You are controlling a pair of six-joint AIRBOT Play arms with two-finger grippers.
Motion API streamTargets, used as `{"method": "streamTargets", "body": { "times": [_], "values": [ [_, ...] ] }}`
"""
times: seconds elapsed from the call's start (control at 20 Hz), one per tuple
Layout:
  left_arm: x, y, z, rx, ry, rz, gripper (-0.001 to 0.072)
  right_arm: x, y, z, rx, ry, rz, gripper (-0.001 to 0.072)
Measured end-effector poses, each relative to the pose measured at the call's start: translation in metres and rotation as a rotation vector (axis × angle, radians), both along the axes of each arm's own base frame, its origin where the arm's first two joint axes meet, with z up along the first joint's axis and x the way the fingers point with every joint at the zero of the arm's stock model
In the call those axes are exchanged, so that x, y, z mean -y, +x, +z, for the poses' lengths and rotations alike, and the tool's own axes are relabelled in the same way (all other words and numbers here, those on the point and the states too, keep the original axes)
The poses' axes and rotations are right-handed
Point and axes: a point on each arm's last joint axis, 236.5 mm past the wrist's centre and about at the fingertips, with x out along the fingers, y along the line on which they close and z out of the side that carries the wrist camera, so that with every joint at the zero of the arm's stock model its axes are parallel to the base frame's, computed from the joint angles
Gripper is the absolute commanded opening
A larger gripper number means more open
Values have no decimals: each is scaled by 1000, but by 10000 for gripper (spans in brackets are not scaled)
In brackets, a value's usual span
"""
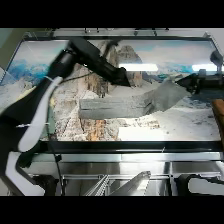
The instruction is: Fold the shirts.
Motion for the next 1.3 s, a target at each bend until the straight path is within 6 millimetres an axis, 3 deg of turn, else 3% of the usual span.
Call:
{"method": "streamTargets", "body": {
  "times": [0.15,0.25,0.3,0.35,0.4,0.45,0.5,0.55,0.6,0.7,0.8,0.95,1.0,1.05,1.15,1.3],
  "values": [
    [-53,-14,33,2,-9,35,14,-94,-1,2,24,-16,92,12],
    [-79,-26,37,-11,-5,59,14,-165,-1,-18,14,-39,116,21],
    [-89,-33,36,-22,-3,71,14,-199,-1,-34,2,-54,117,221],
    [-96,-41,30,-39,2,78,14,-228,-3,-51,-13,-65,113,554],
    [-102,-50,24,-56,5,86,14,-255,-6,-70,-33,-77,111,578],
    [-106,-60,16,-78,7,91,14,-275,-12,-88,-53,-89,118,391],
    [-110,-70,5,-102,14,90,14,-291,-19,-102,-71,-92,137,266],
    [-113,-78,-5,-125,19,92,14,-300,-26,-109,-80,-89,158,298],
    [-116,-89,-16,-151,25,87,14,-304,-31,-111,-83,-83,182,393],
    [-120,-107,-37,-203,36,82,14,-299,-33,-98,-75,-51,211,387],
    [-123,-120,-56,-244,45,83,14,-278,-25,-66,-38,-8,216,381],
    [-125,-128,-76,-269,53,100,14,-217,-4,-29,15,-25,157,388],
    [-125,-130,-79,-272,54,102,14,-190,4,-26,14,-68,121,451],
    [-125,-131,-81,-277,55,103,14,-163,10,-31,1,-121,82,589],
    [-126,-134,-84,-278,55,96,14,-110,16,-55,-59,-248,8,601],
    [-126,-138,-85,-284,52,86,15,-68,11,-98,-174,-347,-40,600]
  ]
}}
